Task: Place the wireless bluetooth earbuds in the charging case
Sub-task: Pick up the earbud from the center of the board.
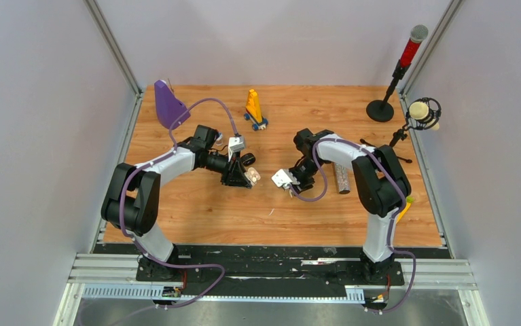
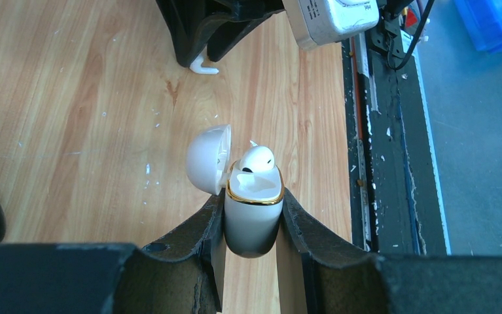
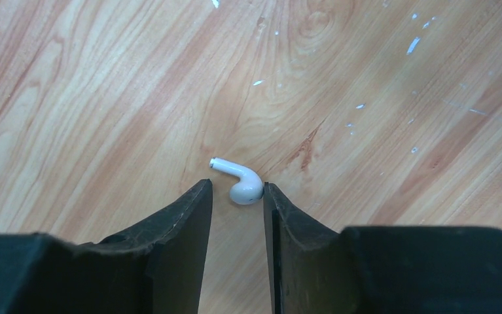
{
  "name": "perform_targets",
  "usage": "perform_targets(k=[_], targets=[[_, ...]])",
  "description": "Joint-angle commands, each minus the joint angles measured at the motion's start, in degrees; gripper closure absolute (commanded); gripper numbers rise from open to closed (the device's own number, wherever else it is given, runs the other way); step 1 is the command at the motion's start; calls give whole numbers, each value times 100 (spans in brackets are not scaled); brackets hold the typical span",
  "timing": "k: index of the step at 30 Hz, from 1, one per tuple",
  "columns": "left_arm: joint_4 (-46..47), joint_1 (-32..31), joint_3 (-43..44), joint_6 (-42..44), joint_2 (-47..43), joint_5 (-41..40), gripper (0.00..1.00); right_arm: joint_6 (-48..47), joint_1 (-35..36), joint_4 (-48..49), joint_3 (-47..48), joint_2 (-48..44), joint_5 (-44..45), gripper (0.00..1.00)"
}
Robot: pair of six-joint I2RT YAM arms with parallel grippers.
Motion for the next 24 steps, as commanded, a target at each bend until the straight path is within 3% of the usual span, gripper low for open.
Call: perform_targets(k=[1,24], targets=[[-35,26,243,71,-46,101,100,57,-104,-132,-192,-148,72,63],[-89,23,256,105,-68,110,100,597,-125,369,-489,-372,-321,61]])
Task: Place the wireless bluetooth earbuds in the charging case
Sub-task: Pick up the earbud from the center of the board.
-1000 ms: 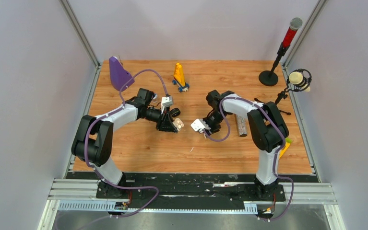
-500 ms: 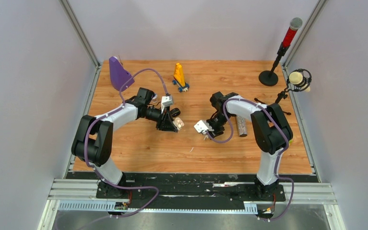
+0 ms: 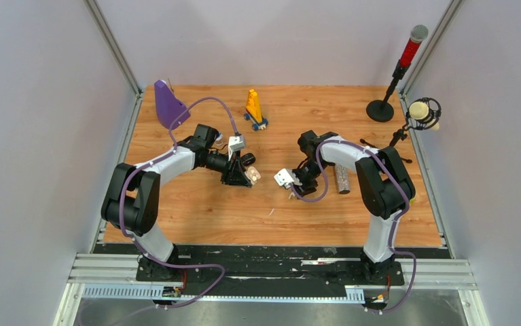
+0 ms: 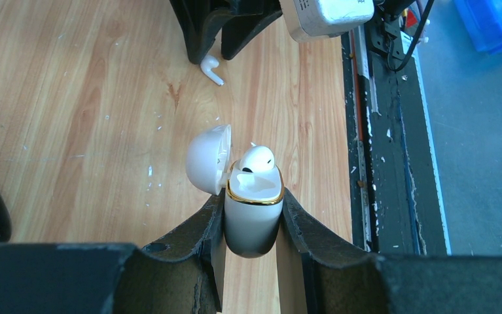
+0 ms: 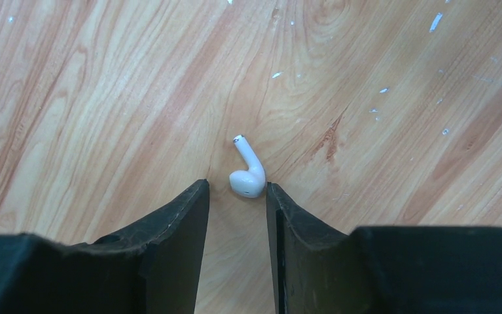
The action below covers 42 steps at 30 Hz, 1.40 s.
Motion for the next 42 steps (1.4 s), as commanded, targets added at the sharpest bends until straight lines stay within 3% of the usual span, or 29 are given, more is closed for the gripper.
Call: perform_targets(k=[1,10,17,22,27,34,42], targets=[[-42,22,186,102,-60,115,100,213,-15,355,-216,-196,-232,61],[-51,22,189,107,-80,115,100,425,-17,756,-439,-325,-328,67],[-51,22,193,111,-81,124,100,506,-12,825,-600,-419,-310,63],[-42,22,194,122,-72,134,100,725,-11,933,-615,-386,-231,72],[-38,26,179,118,-79,140,100,744,1,995,-690,-445,-267,74],[-26,20,180,112,-88,125,100,1047,9,1245,-676,-549,-167,88],[9,22,167,88,-98,127,100,1152,9,1321,-710,-920,-148,86]])
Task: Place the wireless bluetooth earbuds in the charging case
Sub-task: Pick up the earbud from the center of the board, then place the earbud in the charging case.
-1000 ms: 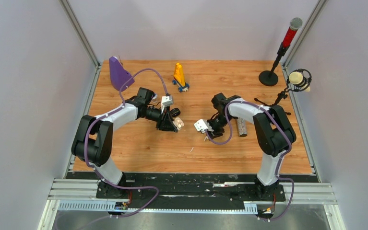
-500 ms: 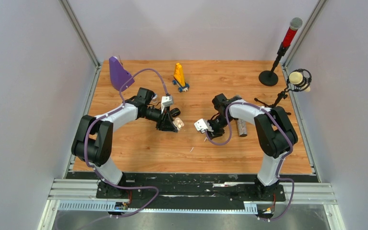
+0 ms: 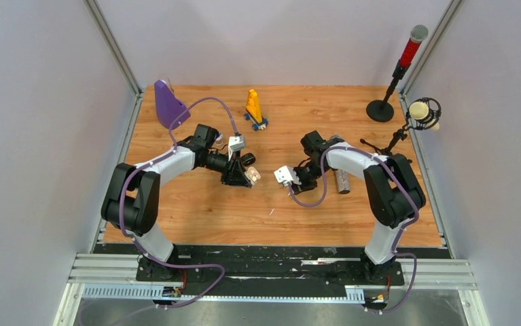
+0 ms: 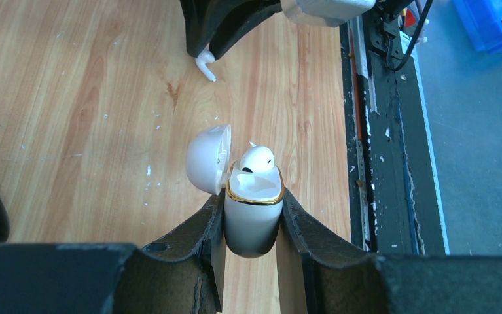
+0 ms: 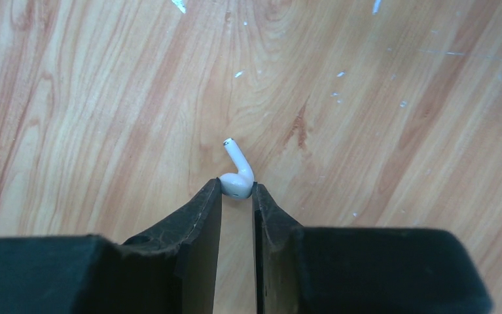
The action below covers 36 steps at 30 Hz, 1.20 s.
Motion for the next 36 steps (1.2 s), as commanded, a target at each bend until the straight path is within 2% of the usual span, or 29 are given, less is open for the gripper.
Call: perform_targets(k=[1,8,14,20,27,36], targets=[[60,22,158,70,-105,128,100,116,17,168,-28,-375,-37,87],[519,11,21,-366,-92,-153,100,91,53,252,126,-937,503,89],[725,-215,30,-602,64,-589,100,-57,422,500,186,-1853,1708,89],[910,-390,93,-953,235,-668,100,141,930,687,459,-1922,2828,88],[1316,-404,21,-1366,253,-541,100,578,1595,761,778,-1681,3427,88],[1753,-409,-207,-1504,162,-304,100,1544,1999,728,1266,-1597,3220,91]])
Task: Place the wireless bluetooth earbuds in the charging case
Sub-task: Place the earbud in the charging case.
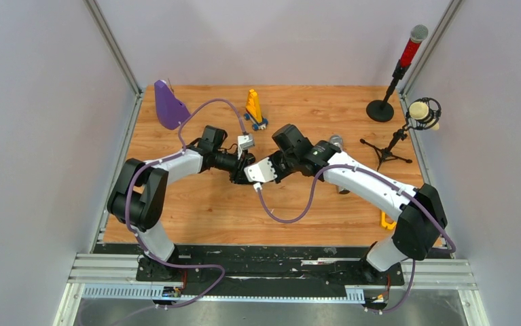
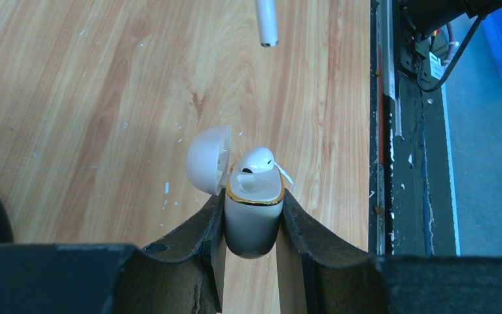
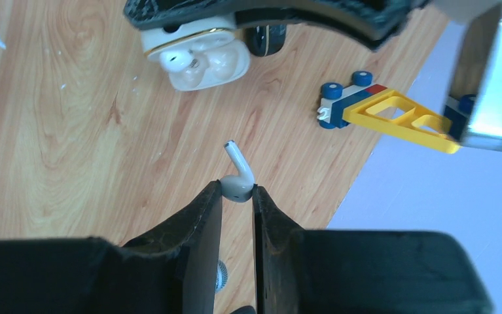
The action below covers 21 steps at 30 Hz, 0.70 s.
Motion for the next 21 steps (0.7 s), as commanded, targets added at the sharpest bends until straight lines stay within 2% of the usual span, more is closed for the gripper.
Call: perform_targets(k=[1,5,10,15,21], targets=[[409,-15,-123,-113,-176,343,100,719,130,137,435,-32,-119,91],[618,-15,-296,37,-342,584,100,1040,279,70,477,-62,-240,91],[1354,-17,-741,102,-642,840,100,1446,591,214,334,-95,-186,90],[2199,-16,-1247,59,-925,986,100,1648,893,546,115,-140,311,90],[2411,-15,-1423,182,-1018,991,100,1805,1235,798,-151,-286,885,90]])
